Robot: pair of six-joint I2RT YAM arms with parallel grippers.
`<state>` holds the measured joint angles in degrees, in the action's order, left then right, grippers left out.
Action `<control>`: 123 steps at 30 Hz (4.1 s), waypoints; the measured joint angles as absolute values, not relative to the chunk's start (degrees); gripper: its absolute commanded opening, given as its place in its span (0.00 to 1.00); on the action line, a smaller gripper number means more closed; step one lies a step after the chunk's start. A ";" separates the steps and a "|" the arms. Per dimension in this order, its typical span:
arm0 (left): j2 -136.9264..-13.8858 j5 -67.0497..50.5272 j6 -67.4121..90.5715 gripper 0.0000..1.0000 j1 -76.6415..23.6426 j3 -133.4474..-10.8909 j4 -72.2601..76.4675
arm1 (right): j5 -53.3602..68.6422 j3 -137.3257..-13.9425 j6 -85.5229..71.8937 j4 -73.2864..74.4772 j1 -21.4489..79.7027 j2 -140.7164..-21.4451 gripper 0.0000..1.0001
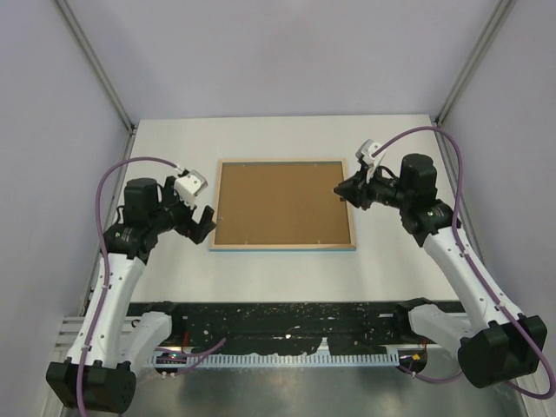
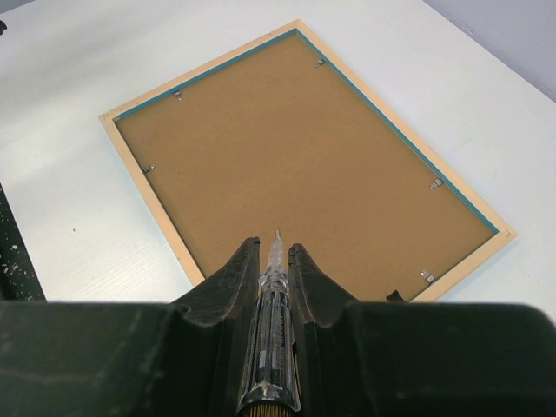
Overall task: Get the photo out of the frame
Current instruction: Adjust the photo frame at the center of the board.
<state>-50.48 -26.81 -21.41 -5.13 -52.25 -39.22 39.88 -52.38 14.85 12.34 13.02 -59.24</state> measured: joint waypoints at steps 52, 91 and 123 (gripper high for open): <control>-110.74 -3.16 8.40 0.81 -13.82 -83.85 -37.50 | 35.16 -49.52 12.69 5.23 11.97 -59.20 0.08; -112.84 -8.34 16.34 0.54 -10.44 -79.37 -39.46 | 39.83 -49.47 11.57 4.97 11.97 -59.29 0.08; -107.96 -9.65 17.69 0.36 -12.75 -71.50 -30.83 | 29.69 -64.16 12.10 13.06 11.99 -80.16 0.08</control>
<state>-107.96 -9.65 17.69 -12.75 -71.50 -30.83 29.69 -64.16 12.10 13.06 11.99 -80.16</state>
